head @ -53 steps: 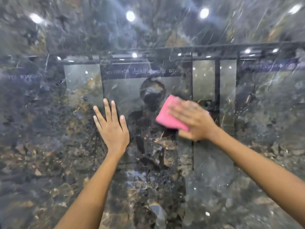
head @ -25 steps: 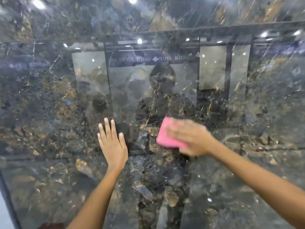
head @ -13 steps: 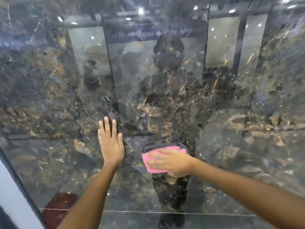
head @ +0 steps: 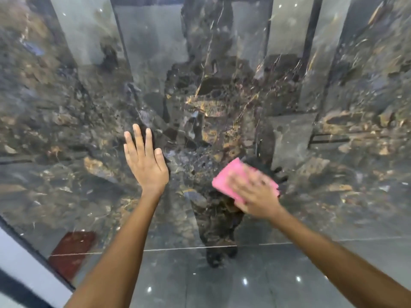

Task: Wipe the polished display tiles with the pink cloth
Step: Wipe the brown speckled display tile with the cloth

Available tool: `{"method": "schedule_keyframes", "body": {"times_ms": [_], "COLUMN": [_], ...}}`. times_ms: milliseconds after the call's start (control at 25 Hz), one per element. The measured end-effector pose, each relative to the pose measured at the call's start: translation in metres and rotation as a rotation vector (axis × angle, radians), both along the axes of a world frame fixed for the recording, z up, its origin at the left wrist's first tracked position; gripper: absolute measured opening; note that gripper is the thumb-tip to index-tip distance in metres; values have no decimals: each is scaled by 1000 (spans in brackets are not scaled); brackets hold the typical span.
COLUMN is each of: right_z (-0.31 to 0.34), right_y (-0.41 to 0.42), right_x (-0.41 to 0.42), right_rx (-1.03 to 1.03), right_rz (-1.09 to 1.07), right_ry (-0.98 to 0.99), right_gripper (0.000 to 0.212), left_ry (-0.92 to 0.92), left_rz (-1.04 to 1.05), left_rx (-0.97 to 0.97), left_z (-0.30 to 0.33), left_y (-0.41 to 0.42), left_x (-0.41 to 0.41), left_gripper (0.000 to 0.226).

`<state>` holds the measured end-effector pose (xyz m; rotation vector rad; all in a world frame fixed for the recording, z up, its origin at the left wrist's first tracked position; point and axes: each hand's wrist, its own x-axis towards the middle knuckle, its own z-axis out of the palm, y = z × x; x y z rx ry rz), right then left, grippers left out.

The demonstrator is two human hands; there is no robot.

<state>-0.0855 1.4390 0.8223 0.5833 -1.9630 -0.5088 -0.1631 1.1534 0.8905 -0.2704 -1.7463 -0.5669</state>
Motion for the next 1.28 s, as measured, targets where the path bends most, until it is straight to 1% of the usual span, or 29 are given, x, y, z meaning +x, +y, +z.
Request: {"method": "schedule_keyframes", "body": {"times_ms": [40, 80, 120, 160, 200, 280, 320, 360, 400, 440, 480, 560, 600, 640, 680, 720, 760, 800, 840, 920, 960, 1000, 1040, 1080, 1120, 1160, 1200, 1240, 1280], "right_z": [-31, -48, -45, -28, 5, 101, 142, 167, 170, 152, 112, 16, -19, -38, -40, -30, -10, 16, 47, 87, 86, 66, 28, -21, -70, -107, -130, -135, -124], "right_y": [-7, -9, -8, -9, -14, -27, -37, -54, -73, -91, -105, -111, -99, -82, -64, -47, -33, -20, -9, 1, -2, -7, -13, -21, -29, -33, -33, -31, -31], "right_x": [9, 15, 20, 17, 13, -3, -12, -20, -26, -32, -36, -23, -10, 0, 8, 13, 17, 18, 19, 15, 13, 10, 6, 6, 10, 17, 21, 25, 25], "right_rx": [240, 366, 380, 309, 149, -287, -488, -633, -667, -569, -362, 171, 396, 554, 607, 559, 430, 223, -28, -553, -708, -722, -634, -445, -189, 79, 283, 369, 347], "right_rz": [5, 17, 34, 59, 102, 173, 165, 138, 122, 117, 125, 67, 24, 17, 53, 97, 125, 132, 113, 53, 15, -35, -88, -129, -138, -144, -121, -63, -21], "right_ry": [-125, -205, -264, -235, -152, 91, 191, 255, 301, 305, 223, -73, -211, -319, -382, -390, -356, -282, -212, -19, 64, 111, 87, 9, -117, -251, -322, -332, -294], "right_gripper": [88, 91, 95, 97, 93, 77, 71, 70, 70, 69, 69, 71, 74, 78, 81, 83, 83, 80, 75, 71, 74, 79, 85, 92, 99, 101, 95, 82, 69], "left_ry": [-2, 2, 11, 26, 39, 40, 39, 37, 34, 29, 26, 27, 29, 33, 38, 43, 40, 17, -30, -158, -224, -273, -298, -300, -284, -251, -203, -157, -121], "left_rz": [-7, -17, -26, -28, -27, -36, -46, -54, -57, -64, -75, -84, -82, -81, -78, -74, -71, -69, -68, -47, -30, -15, -4, 2, 5, 13, 20, 25, 29], "left_rx": [7, 12, 15, 13, 10, 12, 13, 14, 13, 10, 1, -24, -37, -52, -64, -74, -79, -64, -17, 134, 185, 183, 128, 36, -63, -151, -221, -268, -281], "left_z": [0, -1, -4, -7, -8, -6, -6, -6, -5, -5, -5, -7, -8, -8, -8, -6, -4, -4, -9, -37, -59, -84, -109, -131, -147, -155, -159, -160, -161], "left_y": [-1, -2, -2, -2, -2, -1, 0, 0, -1, -3, -5, -8, -9, -10, -11, -12, -11, -9, -5, 9, 13, 14, 10, -1, -14, -27, -37, -43, -45], "left_x": [0, 0, 0, -1, -1, -1, 0, 0, 0, 0, 0, 1, 1, 1, 1, 2, 2, 3, 6, 18, 25, 31, 33, 31, 27, 21, 14, 9, 6], "left_gripper": [48, 47, 47, 48, 48, 48, 47, 47, 47, 47, 47, 48, 48, 49, 49, 49, 48, 48, 48, 50, 52, 55, 58, 59, 57, 55, 54, 53, 53]}}
